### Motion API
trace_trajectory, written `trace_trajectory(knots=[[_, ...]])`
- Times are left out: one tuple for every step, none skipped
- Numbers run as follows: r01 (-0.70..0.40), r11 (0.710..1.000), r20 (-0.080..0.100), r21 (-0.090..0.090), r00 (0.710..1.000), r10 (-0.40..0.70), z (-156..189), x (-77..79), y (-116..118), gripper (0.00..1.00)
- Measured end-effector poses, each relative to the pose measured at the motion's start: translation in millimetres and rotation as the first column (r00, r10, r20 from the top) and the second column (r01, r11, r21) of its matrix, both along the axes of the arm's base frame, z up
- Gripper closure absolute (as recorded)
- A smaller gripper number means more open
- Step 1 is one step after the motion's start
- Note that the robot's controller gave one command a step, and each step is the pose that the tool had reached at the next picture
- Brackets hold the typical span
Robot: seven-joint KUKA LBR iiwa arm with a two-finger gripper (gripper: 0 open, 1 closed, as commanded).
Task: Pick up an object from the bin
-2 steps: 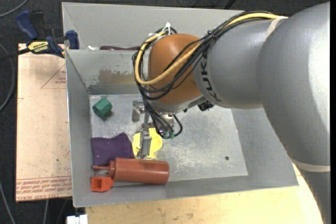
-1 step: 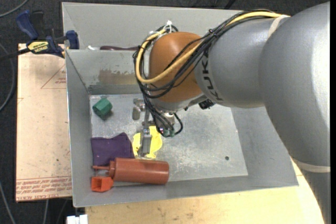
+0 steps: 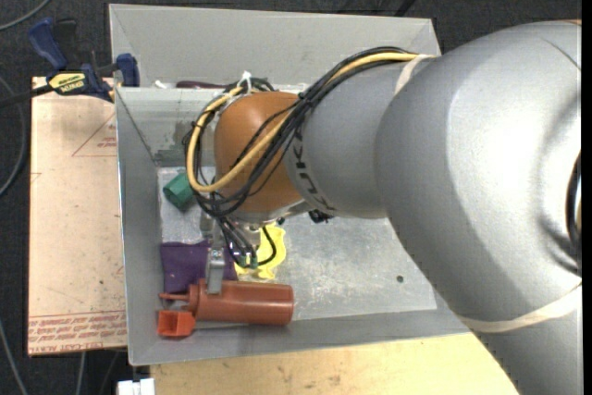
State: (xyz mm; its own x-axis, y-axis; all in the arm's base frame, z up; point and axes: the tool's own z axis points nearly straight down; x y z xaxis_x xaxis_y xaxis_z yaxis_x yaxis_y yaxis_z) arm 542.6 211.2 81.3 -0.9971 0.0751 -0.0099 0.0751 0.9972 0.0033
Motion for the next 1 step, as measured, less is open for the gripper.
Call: trace_trajectory(knots=[[-0.017, 1.0, 0.002, 0.001, 1.0, 0.017, 7.7, 2.5, -14.0, 0.0]])
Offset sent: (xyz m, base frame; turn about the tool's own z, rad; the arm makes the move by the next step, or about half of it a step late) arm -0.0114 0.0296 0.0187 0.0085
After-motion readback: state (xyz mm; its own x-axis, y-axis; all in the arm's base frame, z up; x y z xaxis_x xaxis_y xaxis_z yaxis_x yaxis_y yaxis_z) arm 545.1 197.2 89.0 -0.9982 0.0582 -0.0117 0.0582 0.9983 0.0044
